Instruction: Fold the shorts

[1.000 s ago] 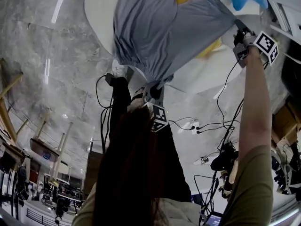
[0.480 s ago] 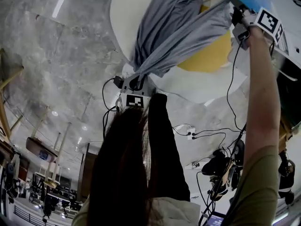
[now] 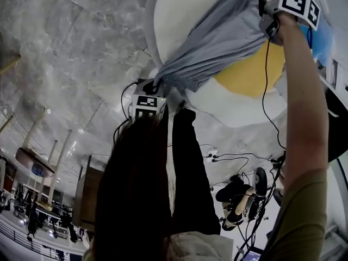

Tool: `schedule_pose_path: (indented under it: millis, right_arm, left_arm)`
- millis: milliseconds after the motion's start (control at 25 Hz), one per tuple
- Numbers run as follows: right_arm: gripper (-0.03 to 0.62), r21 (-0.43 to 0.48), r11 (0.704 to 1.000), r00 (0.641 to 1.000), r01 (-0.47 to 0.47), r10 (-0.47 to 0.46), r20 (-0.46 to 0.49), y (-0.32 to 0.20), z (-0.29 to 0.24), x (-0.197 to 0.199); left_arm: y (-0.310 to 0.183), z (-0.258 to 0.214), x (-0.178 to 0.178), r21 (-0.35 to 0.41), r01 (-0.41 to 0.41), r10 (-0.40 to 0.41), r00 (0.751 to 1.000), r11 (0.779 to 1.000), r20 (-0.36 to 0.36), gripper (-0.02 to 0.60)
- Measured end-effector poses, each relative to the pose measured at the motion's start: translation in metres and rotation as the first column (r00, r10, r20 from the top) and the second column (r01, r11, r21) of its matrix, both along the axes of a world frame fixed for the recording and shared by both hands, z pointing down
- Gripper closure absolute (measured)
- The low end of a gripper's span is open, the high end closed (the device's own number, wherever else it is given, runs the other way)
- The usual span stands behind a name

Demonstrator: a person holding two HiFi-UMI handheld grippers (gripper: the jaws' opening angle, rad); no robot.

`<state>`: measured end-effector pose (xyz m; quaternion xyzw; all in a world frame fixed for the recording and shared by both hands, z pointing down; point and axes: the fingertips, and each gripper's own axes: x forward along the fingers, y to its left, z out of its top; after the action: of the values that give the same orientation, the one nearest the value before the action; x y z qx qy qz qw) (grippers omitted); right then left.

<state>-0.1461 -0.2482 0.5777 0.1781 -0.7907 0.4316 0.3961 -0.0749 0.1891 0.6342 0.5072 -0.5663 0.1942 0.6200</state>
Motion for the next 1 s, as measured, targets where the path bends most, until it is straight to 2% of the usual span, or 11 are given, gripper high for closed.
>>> schedule_pose_path:
  millis: [120,280,320,360,400,440,480,560,640,760,1000]
  right_arm:
    - [0.591,0.031,0.998,0.994,0.058,-0.055,-0.098,0.003,0.017,-0.003]
    - [0.591,0.046,0.998,0.987,0.054,-0.046,-0.154,0.004,0.027,0.004]
    - [0.580,0.045,0.997,0.987,0.058,-0.051,-0.150,0.005,0.027,0.004]
    - [0.568,0.044,0.997,0.988,0.067,-0.061,-0.139,0.007,0.024,0.002]
    - [0.498,0.042,0.996,0.990,0.079,-0.073,-0.119,0.010,0.021,0.000]
    - [0.371,0.042,0.995,0.991,0.093,-0.088,-0.096,0.012,0.016,-0.004]
    - [0.276,0.046,0.993,0.992,0.109,-0.105,-0.074,0.015,0.011,-0.005]
    - [0.261,0.077,0.988,0.990,0.134,-0.129,-0.061,0.018,0.001,0.000]
    - [0.260,0.120,0.986,0.991,0.117,-0.108,-0.078,0.023,-0.006,0.021]
    - [0.261,0.129,0.992,0.996,0.015,-0.003,-0.092,0.052,-0.009,0.071]
    - [0.261,-0.025,0.994,0.973,-0.109,0.102,-0.207,0.223,0.022,0.182]
  left_arm:
    - [0.004,0.011,0.002,-0.013,0.017,-0.018,0.999,1.000,-0.027,0.554]
    - [0.002,0.021,0.006,-0.040,0.007,-0.008,0.999,0.999,-0.037,0.547]
    - [0.000,0.022,0.008,-0.039,-0.005,0.003,0.999,0.999,-0.049,0.518]
    - [-0.002,0.022,0.009,-0.036,-0.018,0.015,0.998,0.999,-0.068,0.443]
    - [-0.002,0.022,0.010,-0.032,-0.033,0.030,0.996,0.999,-0.085,0.337]
    - [-0.003,0.021,0.009,-0.030,-0.053,0.050,0.994,0.998,-0.094,0.281]
    - [-0.002,0.021,0.006,-0.028,-0.077,0.074,0.993,0.997,-0.089,0.263]
    - [0.000,0.020,0.000,-0.023,-0.131,0.130,0.990,0.991,-0.056,0.236]
    - [-0.003,0.015,-0.007,-0.015,-0.182,0.182,0.983,0.983,-0.023,0.216]
    - [-0.011,0.010,-0.018,0.000,-0.259,0.259,0.966,0.966,0.004,0.210]
    - [-0.031,-0.007,-0.041,-0.013,-0.321,0.321,0.946,0.947,0.043,0.212]
